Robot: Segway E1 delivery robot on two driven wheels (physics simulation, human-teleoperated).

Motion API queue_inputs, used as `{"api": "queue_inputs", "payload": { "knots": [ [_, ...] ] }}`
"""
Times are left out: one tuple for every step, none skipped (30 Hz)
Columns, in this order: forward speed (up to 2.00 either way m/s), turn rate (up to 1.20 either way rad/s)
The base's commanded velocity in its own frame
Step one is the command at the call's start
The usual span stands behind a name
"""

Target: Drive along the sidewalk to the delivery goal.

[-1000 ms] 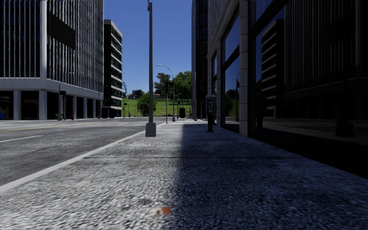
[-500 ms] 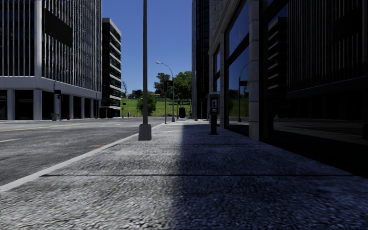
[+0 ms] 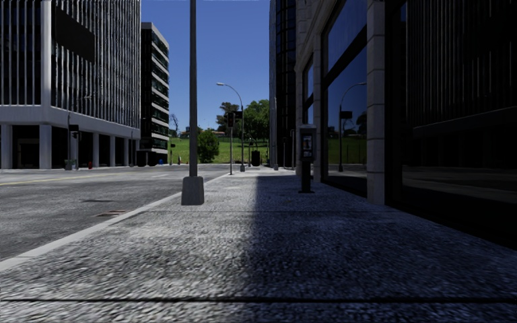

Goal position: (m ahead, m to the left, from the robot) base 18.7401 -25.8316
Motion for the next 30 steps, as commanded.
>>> {"api": "queue_inputs", "payload": {
  "knots": [
    [1.86, 0.00],
    [1.86, 0.00],
    [1.87, 0.00],
    [1.87, 0.00],
    [1.87, 0.00],
    [1.88, 0.00],
    [1.89, 0.00],
    [1.91, 0.00],
    [1.93, 0.00],
    [1.93, 0.00],
    [1.93, 0.00],
    [1.94, 0.00],
    [1.94, 0.00],
    [1.94, 0.00],
    [1.94, 0.00],
    [1.94, 0.00],
    [1.94, 0.00],
    [1.94, 0.00],
    [1.94, 0.00],
    [1.94, 0.00],
    [1.94, 0.00],
    [1.95, 0.00],
    [1.96, 0.00],
    [1.96, 0.00],
    [1.96, 0.00],
    [1.96, 0.00],
    [1.97, 0.00],
    [1.97, 0.00],
    [1.97, 0.00],
    [1.97, 0.00]
  ]
}}
